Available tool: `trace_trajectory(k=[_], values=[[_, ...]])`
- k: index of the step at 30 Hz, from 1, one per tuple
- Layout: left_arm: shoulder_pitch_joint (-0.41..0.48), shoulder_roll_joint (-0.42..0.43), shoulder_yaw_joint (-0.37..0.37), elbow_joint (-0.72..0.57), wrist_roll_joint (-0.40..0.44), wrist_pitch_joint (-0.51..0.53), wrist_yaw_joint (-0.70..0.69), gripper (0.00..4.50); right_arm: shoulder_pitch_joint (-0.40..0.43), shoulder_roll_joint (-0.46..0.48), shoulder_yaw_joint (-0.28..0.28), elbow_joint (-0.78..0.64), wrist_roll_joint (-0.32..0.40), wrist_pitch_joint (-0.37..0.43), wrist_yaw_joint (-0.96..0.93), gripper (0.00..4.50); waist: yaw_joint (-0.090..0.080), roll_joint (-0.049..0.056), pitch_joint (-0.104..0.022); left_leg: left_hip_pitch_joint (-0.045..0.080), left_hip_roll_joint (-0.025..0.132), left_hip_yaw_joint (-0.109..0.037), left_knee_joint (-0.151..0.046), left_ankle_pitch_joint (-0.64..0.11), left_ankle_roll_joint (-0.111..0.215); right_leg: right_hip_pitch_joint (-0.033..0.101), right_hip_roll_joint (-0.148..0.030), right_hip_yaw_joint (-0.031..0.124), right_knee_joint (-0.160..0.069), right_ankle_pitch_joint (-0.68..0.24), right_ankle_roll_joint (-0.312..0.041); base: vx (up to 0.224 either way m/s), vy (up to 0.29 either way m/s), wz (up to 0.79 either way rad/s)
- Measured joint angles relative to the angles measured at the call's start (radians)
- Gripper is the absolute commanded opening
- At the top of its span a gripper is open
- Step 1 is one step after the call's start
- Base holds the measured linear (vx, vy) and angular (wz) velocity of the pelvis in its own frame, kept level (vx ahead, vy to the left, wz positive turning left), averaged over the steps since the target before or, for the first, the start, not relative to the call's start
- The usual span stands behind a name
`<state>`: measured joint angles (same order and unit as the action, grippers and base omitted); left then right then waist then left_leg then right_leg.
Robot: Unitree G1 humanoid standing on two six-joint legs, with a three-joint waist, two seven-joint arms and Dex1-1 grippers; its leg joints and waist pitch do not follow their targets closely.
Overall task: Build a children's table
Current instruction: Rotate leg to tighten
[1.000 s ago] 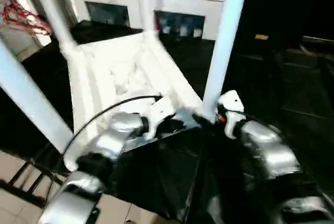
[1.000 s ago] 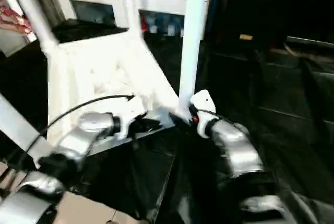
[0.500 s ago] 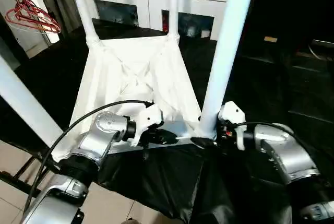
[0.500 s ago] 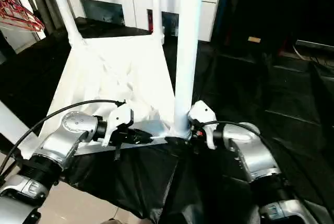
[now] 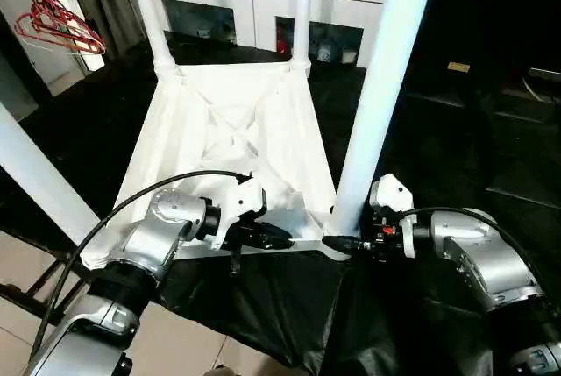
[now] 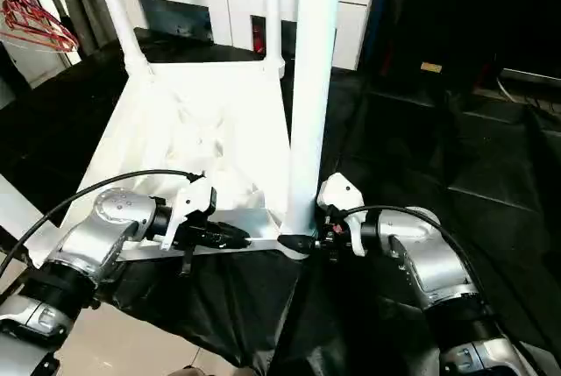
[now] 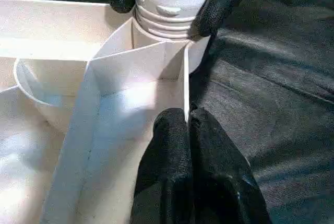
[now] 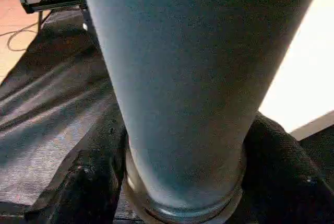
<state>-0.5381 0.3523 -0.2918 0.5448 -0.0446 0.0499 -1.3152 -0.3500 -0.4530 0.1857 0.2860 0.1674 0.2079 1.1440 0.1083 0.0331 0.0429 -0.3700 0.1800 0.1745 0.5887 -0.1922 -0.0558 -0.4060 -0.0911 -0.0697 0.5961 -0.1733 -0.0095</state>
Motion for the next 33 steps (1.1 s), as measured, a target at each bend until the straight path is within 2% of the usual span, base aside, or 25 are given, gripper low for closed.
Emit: trace_trajectory(k=[6, 8, 10, 13, 16, 18, 19, 20, 22, 26, 28, 30, 31, 33], values=[[-0.002, -0.034, -0.002, 0.019, 0.021, -0.018, 0.072, 0.0, 0.02, 0.033, -0.017, -0.003, -0.008, 0.017, -0.068, 2.7, 0.005, 0.0, 0.0, 0.003, 0.0, 0.0, 0.001, 0.0, -0.001, 0.003, 0.0, 0.0, 0.001, 0.0, 0.0, 0.0, 0.0, 0.0], [-0.025, -0.065, 0.003, 0.057, 0.045, -0.015, 0.155, 0.0, 0.014, 0.082, -0.053, 0.035, -0.026, 0.01, -0.174, 2.7, 0.0, 0.0, 0.0, 0.005, 0.0, 0.0, 0.002, 0.0, -0.001, 0.006, 0.0, 0.001, 0.001, 0.0, 0.0, 0.0, 0.0, 0.0], [-0.058, -0.103, 0.011, 0.098, 0.079, 0.001, 0.259, 0.0, -0.01, 0.159, -0.094, 0.095, -0.052, -0.003, -0.332, 2.69, -0.015, 0.0, -0.001, 0.007, 0.0, 0.0, 0.002, 0.001, -0.002, 0.007, 0.0, 0.001, 0.0, -0.002, 0.004, 0.0, 0.0, 0.0], [-0.088, -0.17, 0.016, 0.143, 0.104, 0.029, 0.397, 0.0, -0.048, 0.235, -0.14, 0.171, -0.069, -0.019, -0.523, 2.69, -0.025, 0.0, -0.001, 0.009, -0.002, 0.0, 0.002, 0.001, -0.003, 0.008, -0.001, 0.002, -0.001, -0.003, 0.005, 0.0, 0.0, 0.0], [-0.116, -0.239, 0.021, 0.185, 0.123, 0.054, 0.532, 0.0, -0.102, 0.306, -0.176, 0.247, -0.097, -0.028, -0.724, 2.69, -0.032, 0.0, -0.001, 0.009, -0.002, 0.0, 0.002, 0.001, -0.003, 0.008, -0.001, 0.002, -0.002, -0.003, 0.005, 0.0, 0.0, 0.0], [-0.119, -0.26, 0.022, 0.194, 0.128, 0.055, 0.572, 0.0, -0.117, 0.325, -0.186, 0.272, -0.101, -0.039, -0.784, 2.69, -0.034, 0.0, -0.001, 0.009, -0.002, 0.0, 0.002, 0.001, -0.003, 0.008, -0.001, 0.002, -0.002, -0.002, 0.005, 0.0, 0.0, 0.0], [-0.12, -0.268, 0.022, 0.195, 0.129, 0.054, 0.581, 0.0, -0.118, 0.329, -0.189, 0.276, -0.101, -0.046, -0.798, 2.69, -0.035, 0.001, -0.001, 0.008, -0.002, 0.0, 0.002, 0.001, -0.003, 0.008, -0.001, 0.002, -0.002, -0.001, 0.006, 0.0, 0.0, 0.0], [-0.12, -0.272, 0.023, 0.195, 0.132, 0.054, 0.586, 0.0, -0.119, 0.334, -0.195, 0.28, -0.103, -0.053, -0.802, 3.04, -0.034, 0.001, -0.001, 0.008, -0.002, -0.001, 0.002, 0.001, -0.003, 0.008, -0.001, 0.002, -0.001, 0.001, 0.006, 0.0, 0.0, 0.0], [-0.12, -0.274, 0.023, 0.194, 0.136, 0.05, 0.586, 0.0, -0.12, 0.337, -0.202, 0.286, -0.105, -0.067, -0.802, 3.39, -0.034, 0.001, -0.001, 0.005, -0.002, -0.001, 0.001, 0.001, -0.003, 0.007, -0.001, 0.002, -0.001, 0.002, 0.004, 0.0, 0.0, 0.0], [-0.12, -0.264, 0.026, 0.193, 0.135, 0.029, 0.57, 0.0, -0.12, 0.344, -0.202, 0.286, -0.104, -0.082, -0.79, 3.69, -0.036, 0.002, -0.002, 0.003, -0.002, -0.001, 0.001, 0.001, -0.003, 0.006, -0.001, 0.002, -0.001, 0.004, 0.001, 0.0, 0.0, 0.0], [-0.118, -0.25, 0.026, 0.189, 0.133, 0.019, 0.544, 0.0, -0.12, 0.342, -0.202, 0.283, -0.099, -0.083, -0.761, 3.86, -0.043, 0.002, -0.002, 0.003, -0.002, -0.001, 0.001, 0.001, -0.003, 0.004, -0.001, 0.002, -0.002, 0.004, 0.001, 0.0, 0.0, 0.0], [-0.107, -0.229, 0.024, 0.171, 0.124, 0.009, 0.51, 0.0, -0.119, 0.329, -0.193, 0.276, -0.091, -0.08, -0.714, 3.97, -0.049, 0.002, -0.001, 0.002, -0.002, -0.001, 0.0, 0.001, -0.003, 0.002, -0.001, 0.001, -0.002, 0.004, 0.001, 0.0, 0.0, 0.0], [-0.102, -0.214, 0.022, 0.165, 0.116, -0.003, 0.483, 0.0, -0.119, 0.313, -0.182, 0.273, -0.084, -0.076, -0.68, 4.17, -0.049, 0.002, -0.001, 0.002, -0.002, -0.001, 0.0, 0.001, -0.003, 0.002, -0.001, 0.001, -0.002, 0.004, 0.001, 0.0, 0.0, 0.0], [-0.094, -0.192, 0.019, 0.152, 0.106, -0.017, 0.429, 0.0, -0.115, 0.278, -0.162, 0.262, -0.081, -0.062, -0.618, 4.24, -0.047, 0.003, -0.001, 0.001, -0.001, -0.001, -0.001, 0.001, -0.003, 0.002, -0.001, 0.0, -0.002, 0.004, 0.001, 0.0, 0.0, 0.0]])
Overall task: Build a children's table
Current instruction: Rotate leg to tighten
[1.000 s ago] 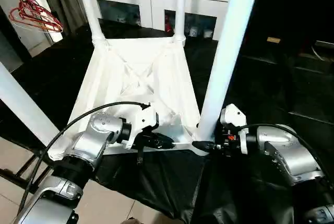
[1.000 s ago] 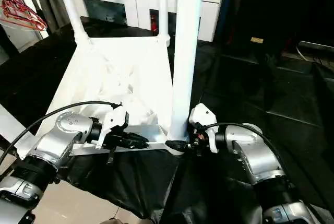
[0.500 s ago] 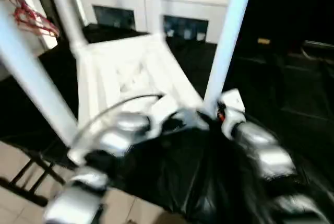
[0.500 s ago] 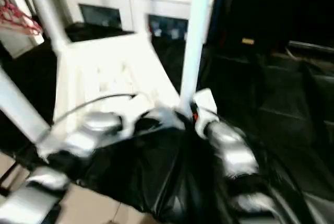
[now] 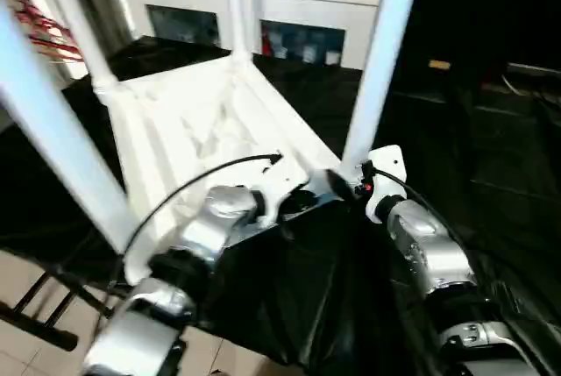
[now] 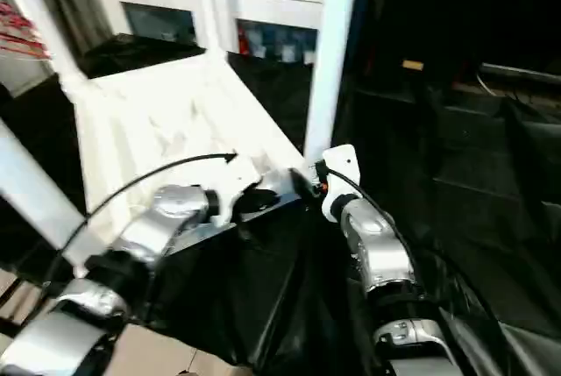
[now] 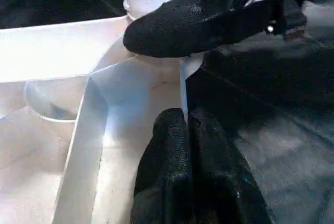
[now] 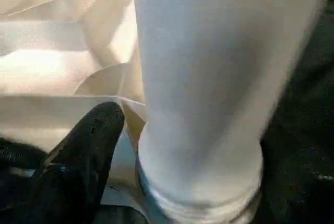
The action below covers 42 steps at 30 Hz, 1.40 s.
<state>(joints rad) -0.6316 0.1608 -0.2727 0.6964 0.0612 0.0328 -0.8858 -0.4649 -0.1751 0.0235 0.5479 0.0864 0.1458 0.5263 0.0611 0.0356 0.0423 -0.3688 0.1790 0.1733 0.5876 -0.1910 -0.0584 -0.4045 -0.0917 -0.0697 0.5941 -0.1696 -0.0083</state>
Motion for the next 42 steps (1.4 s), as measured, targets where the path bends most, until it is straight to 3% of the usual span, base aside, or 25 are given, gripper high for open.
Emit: trace_trajectory(k=[3, 7, 13, 16, 18, 20, 27, 32, 42], values=[[0.005, 0.024, -0.002, -0.006, -0.016, -0.016, -0.063, 0.0, 0.004, -0.032, 0.026, -0.021, 0.002, 0.005, 0.075, 4.46, 0.007, 0.002, 0.001, -0.001, 0.0, 0.0, 0.0, 0.0, 0.0, -0.001, 0.0, 0.0, 0.0, 0.0, 0.0, 0.0, 0.0, 0.0], [0.016, 0.086, -0.011, -0.029, -0.043, -0.026, -0.184, 0.0, 0.069, -0.154, 0.091, -0.131, 0.013, 0.006, 0.285, 4.46, 0.029, 0.004, 0.002, -0.002, 0.0, 0.0, 0.001, -0.001, 0.001, -0.001, 0.0, 0.0, -0.001, 0.0, 0.0, 0.0, 0.0, 0.0], [0.039, 0.157, -0.009, -0.055, -0.081, -0.036, -0.318, 0.0, 0.107, -0.258, 0.119, -0.224, 0.064, 0.048, 0.484, 4.46, 0.032, 0.007, 0.004, -0.002, 0.001, 0.001, 0.002, 0.0, 0.001, -0.001, 0.0, 0.0, 0.001, 0.0, 0.0, 0.0, 0.0, 0.0], [0.049, 0.167, -0.009, -0.071, -0.094, -0.028, -0.355, 0.0, 0.11, -0.268, 0.12, -0.24, 0.085, 0.061, 0.527, 4.11, 0.033, 0.007, 0.005, -0.002, 0.001, 0.001, 0.003, 0.0, 0.001, -0.001, 0.0, 0.0, 0.001, 0.0, 0.0, 0.0, 0.0, 0.0], [0.051, 0.169, -0.009, -0.074, -0.1, -0.022, -0.364, 0.0, 0.11, -0.268, 0.121, -0.25, 0.098, 0.067, 0.534, 4.11, 0.035, 0.008, 0.005, -0.002, 0.001, 0.001, 0.003, 0.0, 0.001, -0.001, 0.0, 0.0, 0.001, 0.0, 0.0, 0.0, 0.0, 0.0], [0.054, 0.177, -0.009, -0.084, -0.107, -0.013, -0.38, 0.0, 0.112, -0.273, 0.122, -0.272, 0.115, 0.078, 0.56, 3.76, 0.037, 0.007, 0.005, -0.002, 0.001, 0.001, 0.002, 0.0, 0.001, -0.001, 0.0, 0.0, 0.001, 0.0, 0.0, 0.0, 0.0, 0.0], [0.073, 0.188, -0.012, -0.105, -0.113, -0.008, -0.421, 0.0, 0.121, -0.294, 0.138, -0.302, 0.121, 0.106, 0.601, 3.22, 0.052, 0.007, 0.005, -0.003, 0.001, 0.001, 0.003, 0.0, 0.001, -0.001, 0.0, 0.0, 0.001, 0.0, 0.0, 0.0, 0.0, 0.0], [0.078, 0.19, -0.013, -0.115, -0.113, 0.0, -0.427, 0.0, 0.123, -0.297, 0.141, -0.303, 0.12, 0.106, 0.603, 2.72, 0.054, 0.007, 0.005, -0.003, 0.001, 0.001, 0.004, 0.0, 0.001, -0.001, 0.0, 0.0, 0.001, 0.0, 0.0, 0.0, 0.0, 0.0], [0.089, 0.192, -0.012, -0.131, -0.113, 0.008, -0.431, 0.0, 0.137, -0.299, 0.142, -0.324, 0.121, 0.113, 0.603, 2.55, 0.054, 0.007, 0.005, -0.003, 0.001, 0.001, 0.004, 0.0, 0.001, -0.001, 0.0, 0.0, 0.001, 0.0, 0.0, 0.0, 0.0, 0.0]])
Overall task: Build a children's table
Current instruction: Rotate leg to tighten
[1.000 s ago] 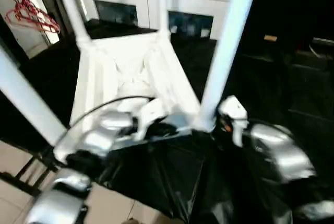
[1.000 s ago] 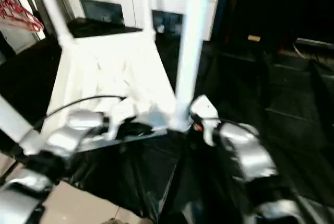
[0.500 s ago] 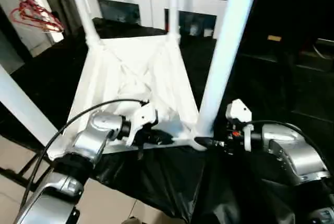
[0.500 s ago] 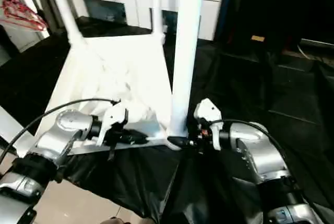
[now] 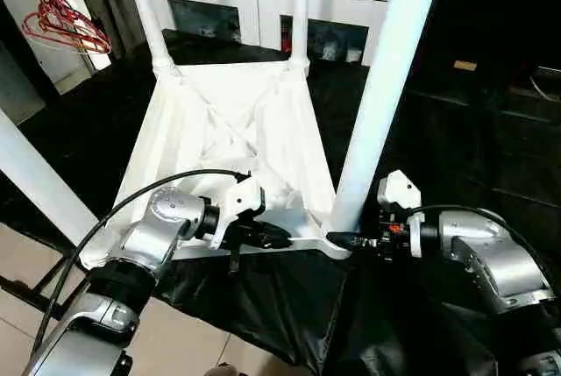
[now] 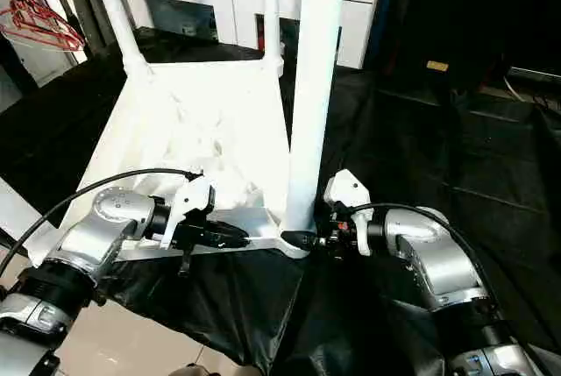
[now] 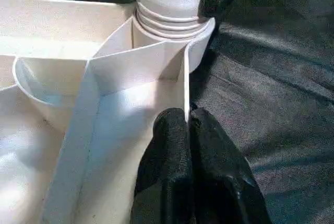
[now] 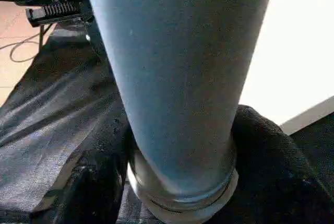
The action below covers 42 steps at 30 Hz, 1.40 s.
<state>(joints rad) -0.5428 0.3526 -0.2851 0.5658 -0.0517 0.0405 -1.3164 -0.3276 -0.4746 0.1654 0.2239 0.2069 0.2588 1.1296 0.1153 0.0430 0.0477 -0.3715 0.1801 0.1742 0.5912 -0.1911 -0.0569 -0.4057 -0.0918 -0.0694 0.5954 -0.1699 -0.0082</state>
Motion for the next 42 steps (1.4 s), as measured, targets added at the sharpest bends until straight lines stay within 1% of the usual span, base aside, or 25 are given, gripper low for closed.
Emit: trace_trajectory(k=[10, 12, 15, 16, 18, 19, 21, 22, 26, 29, 31, 33, 35, 36, 39, 41, 42], values=[[0.004, -0.001, 0.0, -0.003, 0.001, 0.001, 0.01, 0.0, 0.012, 0.004, -0.001, -0.01, 0.0, 0.004, -0.009, 2.54, 0.0, 0.0, 0.0, 0.0, 0.0, 0.0, 0.0, 0.0, 0.0, 0.0, 0.0, 0.0, 0.0, 0.0, 0.0, 0.0, 0.0, 0.0], [0.004, -0.017, 0.001, -0.002, 0.008, 0.003, 0.049, 0.0, 0.014, 0.031, -0.009, -0.002, -0.007, 0.003, -0.055, 2.54, -0.001, -0.001, 0.0, 0.001, 0.0, 0.0, 0.001, 0.001, 0.001, 0.001, 0.0, 0.0, 0.001, 0.0, 0.0, 0.0, 0.0, 0.0], [-0.005, -0.054, 0.012, 0.019, 0.036, 0.007, 0.157, 0.0, 0.012, 0.1, -0.045, 0.052, -0.027, -0.025, -0.182, 2.54, -0.007, -0.001, -0.001, 0.005, 0.0, 0.0, 0.001, 0.001, 0.0, 0.004, 0.0, 0.001, 0.002, 0.0, 0.0, 0.0, 0.0, 0.0], [-0.025, -0.091, 0.026, 0.048, 0.062, 0.021, 0.247, 0.0, -0.004, 0.172, -0.084, 0.104, -0.042, -0.045, -0.298, 2.53, -0.014, -0.003, -0.002, 0.006, 0.0, 0.0, 0.002, 0.002, 0.0, 0.005, 0.0, 0.001, 0.003, 0.0, 0.0, 0.0, 0.0, 0.0], [-0.051, -0.14, 0.03, 0.077, 0.094, 0.043, 0.352, 0.0, -0.037, 0.244, -0.12, 0.166, -0.062, -0.055, -0.45, 2.53, -0.027, -0.003, -0.002, 0.007, -0.001, 0.0, 0.001, 0.002, -0.001, 0.005, 0.0, 0.001, 0.001, -0.003, 0.005, 0.0, 0.0, 0.0], [-0.056, -0.176, 0.033, 0.087, 0.103, 0.057, 0.412, 0.0, -0.053, 0.274, -0.139, 0.194, -0.068, -0.057, -0.53, 2.53, -0.033, -0.002, -0.002, 0.007, -0.001, 0.0, 0.001, 0.002, -0.001, 0.006, 0.0, 0.002, 0.0, -0.003, 0.005, 0.0, 0.0, 0.0], [-0.057, -0.213, 0.034, 0.09, 0.111, 0.07, 0.475, 0.0, -0.072, 0.297, -0.154, 0.22, -0.076, -0.059, -0.606, 2.53, -0.039, -0.003, -0.003, 0.008, -0.002, 0.0, 0.002, 0.002, -0.001, 0.007, -0.001, 0.002, -0.001, -0.003, 0.005, 0.0, 0.0, 0.0], [-0.061, -0.242, 0.034, 0.099, 0.125, 0.079, 0.527, 0.0, -0.089, 0.34, -0.177, 0.247, -0.087, -0.066, -0.684, 2.53, -0.043, -0.004, -0.003, 0.008, -0.002, 0.0, 0.002, 0.002, -0.001, 0.007, 0.0, 0.002, -0.001, -0.003, 0.005, 0.0, 0.0, 0.0], [-0.078, -0.274, 0.034, 0.124, 0.138, 0.088, 0.604, 0.0, -0.134, 0.382, -0.182, 0.302, -0.108, -0.078, -0.81, 2.53, -0.053, -0.002, -0.005, 0.008, -0.002, -0.001, 0.0, 0.002, -0.001, 0.007, 0.0, 0.002, 0.0, -0.002, 0.005, 0.0, 0.0, 0.0], [-0.08, -0.277, 0.034, 0.13, 0.157, 0.067, 0.61, 0.0, -0.144, 0.398, -0.196, 0.334, -0.119, -0.116, -0.819, 2.53, -0.054, -0.001, -0.005, 0.007, -0.002, -0.001, 0.0, 0.002, -0.001, 0.007, 0.0, 0.001, 0.0, -0.002, 0.005, 0.0, 0.0, 0.0], [-0.08, -0.276, 0.034, 0.131, 0.162, 0.06, 0.599, 0.0, -0.144, 0.399, -0.201, 0.34, -0.118, -0.128, -0.816, 3.22, -0.054, -0.001, -0.005, 0.006, -0.002, -0.001, 0.0, 0.002, -0.001, 0.007, 0.0, 0.001, -0.001, -0.002, 0.005, 0.0, 0.0, 0.0], [-0.08, -0.266, 0.034, 0.129, 0.162, 0.054, 0.581, 0.0, -0.144, 0.399, -0.202, 0.339, -0.112, -0.13, -0.797, 3.22, -0.056, -0.001, -0.005, 0.006, -0.002, -0.001, 0.0, 0.002, -0.001, 0.006, 0.0, 0.001, -0.001, -0.001, 0.003, 0.0, 0.0, 0.0], [-0.08, -0.251, 0.034, 0.124, 0.153, 0.051, 0.555, 0.0, -0.143, 0.394, -0.198, 0.338, -0.112, -0.135, -0.766, 3.58, -0.061, -0.001, -0.005, 0.005, -0.001, -0.001, 0.0, 0.002, -0.001, 0.006, 0.0, 0.001, 0.0, 0.002, 0.0, 0.0, 0.0, 0.0], [-0.08, -0.248, 0.034, 0.124, 0.147, 0.05, 0.544, 0.0, -0.143, 0.381, -0.192, 0.338, -0.113, -0.136, -0.746, 3.58, -0.061, -0.001, -0.005, 0.005, -0.001, -0.001, 0.0, 0.002, -0.001, 0.005, 0.0, 0.001, -0.001, 0.002, 0.0, 0.0, 0.0, 0.0], [-0.059, -0.235, 0.032, 0.091, 0.124, 0.045, 0.488, 0.0, -0.143, 0.343, -0.164, 0.332, -0.114, -0.137, -0.682, 3.87, -0.057, 0.001, -0.004, 0.004, -0.001, -0.001, -0.001, 0.002, -0.001, 0.003, 0.0, 0.001, -0.001, 0.002, 0.0, 0.0, 0.0, 0.0], [-0.047, -0.218, 0.024, 0.066, 0.113, 0.033, 0.433, 0.0, -0.141, 0.299, -0.138, 0.317, -0.118, -0.137, -0.607, 4.06, -0.05, 0.003, -0.003, 0.001, -0.001, -0.001, -0.002, 0.001, 0.0, 0.002, 0.0, 0.0, -0.002, 0.001, 0.0, 0.0, 0.0, 0.0], [-0.041, -0.209, 0.023, 0.057, 0.107, 0.026, 0.41, 0.0, -0.136, 0.282, -0.123, 0.3, -0.119, -0.136, -0.572, 4.06, -0.046, 0.004, -0.002, 0.0, -0.001, -0.001, -0.003, 0.003, 0.003, 0.001, 0.0, 0.0, -0.002, 0.0, 0.0, 0.0, 0.0, 0.0]])
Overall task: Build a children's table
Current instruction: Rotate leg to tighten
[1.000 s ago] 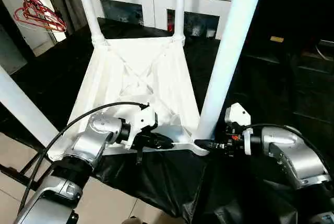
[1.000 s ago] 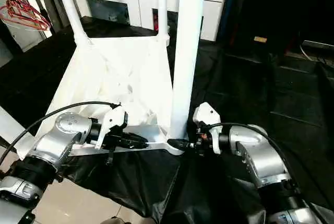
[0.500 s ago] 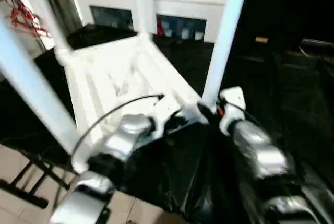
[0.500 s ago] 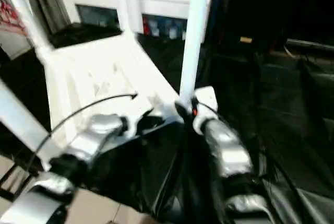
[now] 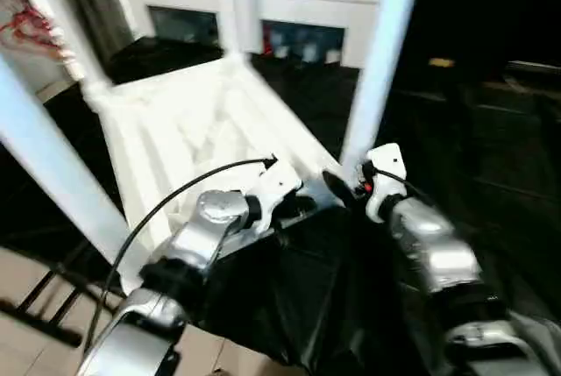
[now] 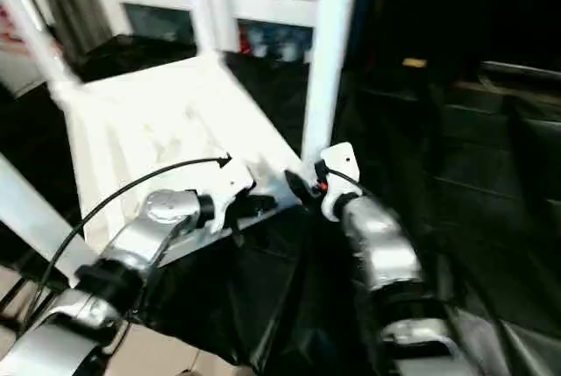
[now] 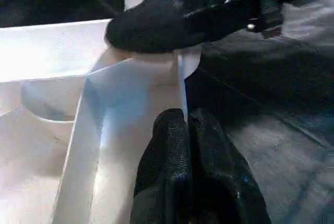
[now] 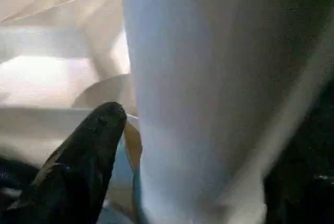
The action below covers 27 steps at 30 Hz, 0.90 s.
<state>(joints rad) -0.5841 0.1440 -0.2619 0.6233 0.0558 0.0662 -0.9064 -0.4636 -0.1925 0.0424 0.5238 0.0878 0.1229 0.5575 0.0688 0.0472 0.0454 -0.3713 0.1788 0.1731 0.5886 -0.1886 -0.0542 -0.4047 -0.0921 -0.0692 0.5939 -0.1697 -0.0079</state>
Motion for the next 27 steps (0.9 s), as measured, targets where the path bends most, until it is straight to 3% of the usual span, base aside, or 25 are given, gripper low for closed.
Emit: trace_trajectory(k=[3, 7, 13, 14, 18, 27], values=[[0.011, 0.036, 0.0, -0.013, -0.021, -0.017, -0.069, 0.0, 0.033, -0.06, 0.035, -0.055, 0.003, -0.001, 0.128, 4.42, 0.008, 0.001, 0.001, -0.001, 0.001, 0.0, 0.0, 0.002, 0.004, -0.001, 0.0, -0.001, 0.0, 0.0, 0.0, 0.0, 0.0, 0.0], [0.031, 0.108, -0.016, -0.039, -0.055, -0.044, -0.193, 0.0, 0.091, -0.177, 0.083, -0.159, 0.055, 0.025, 0.349, 4.42, 0.023, 0.0, 0.002, -0.001, 0.001, 0.001, 0.001, 0.002, 0.003, -0.001, 0.0, 0.0, 0.001, 0.0, 0.0, 0.0, 0.0, 0.0], [0.032, 0.166, -0.019, -0.045, -0.062, -0.054, -0.29, 0.0, 0.107, -0.233, 0.114, -0.209, 0.076, 0.044, 0.476, 4.42, 0.023, -0.001, 0.003, -0.001, 0.001, 0.002, 0.003, 0.0, 0.0, 0.001, 0.0, 0.002, 0.002, 0.0, 0.0, 0.0, 0.0, 0.0], [0.032, 0.172, -0.02, -0.048, -0.062, -0.055, -0.301, 0.0, 0.108, -0.24, 0.115, -0.209, 0.076, 0.046, 0.484, 4.16, 0.022, -0.001, 0.003, -0.001, 0.001, 0.002, 0.003, 0.0, 0.0, 0.001, 0.0, 0.002, 0.002, 0.0, 0.0, 0.0, 0.0, 0.0], [0.032, 0.195, -0.021, -0.052, -0.074, -0.056, -0.333, 0.0, 0.108, -0.257, 0.115, -0.223, 0.082, 0.065, 0.504, 4.04, 0.021, -0.001, 0.003, -0.002, 0.002, 0.002, 0.002, 0.0, 0.0, 0.0, 0.0, 0.001, 0.002, 0.0, 0.0, 0.0, 0.0, 0.0], [0.032, 0.198, -0.024, -0.052, -0.08, -0.055, -0.352, 0.0, 0.11, -0.271, 0.124, -0.243, 0.089, 0.067, 0.534, 3.22, 0.025, -0.001, 0.003, -0.003, 0.002, 0.002, 0.003, 0.0, 0.0, -0.001, 0.0, 0.001, 0.002, 0.0, 0.0, 0.0, 0.0, 0.0]])
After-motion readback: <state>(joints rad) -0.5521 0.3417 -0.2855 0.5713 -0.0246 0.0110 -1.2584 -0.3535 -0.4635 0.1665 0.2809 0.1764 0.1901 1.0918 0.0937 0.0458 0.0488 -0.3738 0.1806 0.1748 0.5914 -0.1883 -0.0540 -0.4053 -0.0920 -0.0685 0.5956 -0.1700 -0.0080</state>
